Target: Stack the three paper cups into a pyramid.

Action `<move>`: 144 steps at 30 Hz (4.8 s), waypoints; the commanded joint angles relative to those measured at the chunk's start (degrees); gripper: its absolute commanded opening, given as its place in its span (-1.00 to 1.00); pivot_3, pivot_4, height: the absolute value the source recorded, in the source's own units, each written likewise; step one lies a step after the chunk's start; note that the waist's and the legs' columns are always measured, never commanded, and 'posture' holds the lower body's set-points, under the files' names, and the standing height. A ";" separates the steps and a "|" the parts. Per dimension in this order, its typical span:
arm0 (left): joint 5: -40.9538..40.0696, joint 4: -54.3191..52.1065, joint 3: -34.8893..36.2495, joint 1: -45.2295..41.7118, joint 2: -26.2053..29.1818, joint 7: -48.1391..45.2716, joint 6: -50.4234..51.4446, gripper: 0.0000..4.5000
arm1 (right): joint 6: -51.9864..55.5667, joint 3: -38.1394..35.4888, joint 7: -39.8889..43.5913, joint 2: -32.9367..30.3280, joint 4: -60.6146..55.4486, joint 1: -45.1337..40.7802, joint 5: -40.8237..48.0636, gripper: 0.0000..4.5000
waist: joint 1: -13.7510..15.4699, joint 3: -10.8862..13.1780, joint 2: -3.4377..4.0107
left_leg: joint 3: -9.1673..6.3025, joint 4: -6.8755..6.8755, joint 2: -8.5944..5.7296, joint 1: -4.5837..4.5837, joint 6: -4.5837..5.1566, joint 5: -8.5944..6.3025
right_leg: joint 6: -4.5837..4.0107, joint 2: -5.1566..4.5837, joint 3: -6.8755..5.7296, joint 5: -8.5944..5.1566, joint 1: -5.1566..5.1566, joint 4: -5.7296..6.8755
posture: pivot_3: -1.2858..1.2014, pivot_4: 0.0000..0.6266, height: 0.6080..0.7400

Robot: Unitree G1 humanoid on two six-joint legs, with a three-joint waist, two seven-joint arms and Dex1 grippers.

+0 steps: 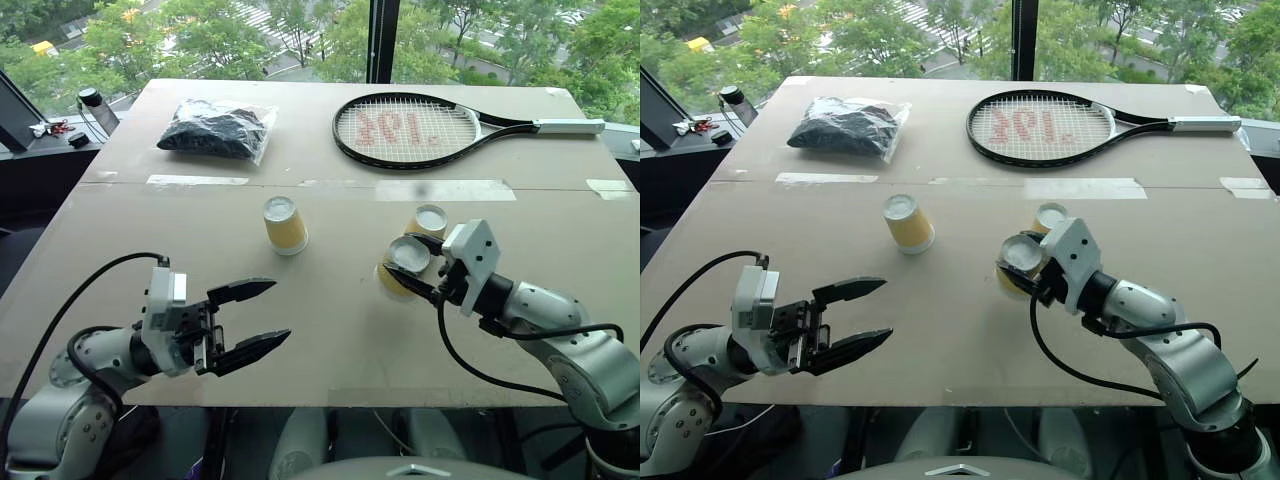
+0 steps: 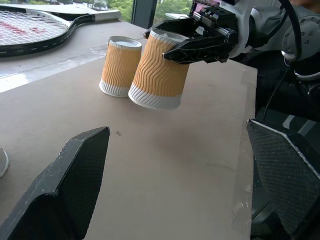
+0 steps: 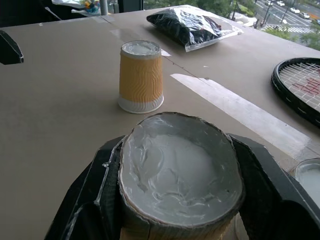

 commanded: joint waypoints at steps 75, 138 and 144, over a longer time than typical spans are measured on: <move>-1.38 -0.57 8.06 4.57 -1.38 -0.25 -0.92 1.00 | 4.48 -2.50 12.22 -0.15 7.83 -6.60 -0.53 -0.01 | -0.81 0.02 0.00 | -0.11 0.11 -0.06 -0.78 -0.05 -0.06 | -0.05 -0.09 -0.19 0.03 -0.73 0.13 | 0.03 -0.52 1.00; 24.55 46.45 -17.51 -51.08 -7.53 7.32 -5.80 0.09 | -15.98 -33.31 17.82 -8.22 -18.12 31.39 15.97 1.00 | 0.69 -0.08 -0.17 | -0.24 0.49 -0.11 -0.84 -0.32 0.10 | 0.00 0.38 -0.38 0.05 -0.61 0.27 | 0.03 -0.52 1.00; 15.13 39.02 -17.21 -59.79 -3.84 -1.88 8.87 0.09 | -18.68 -33.93 17.89 -7.75 -17.95 35.86 14.62 1.00 | 0.82 -0.04 -0.22 | -0.37 0.63 -0.10 -0.96 -0.33 0.11 | 0.00 0.41 -0.51 0.04 -0.61 0.31 | 0.03 -0.52 1.00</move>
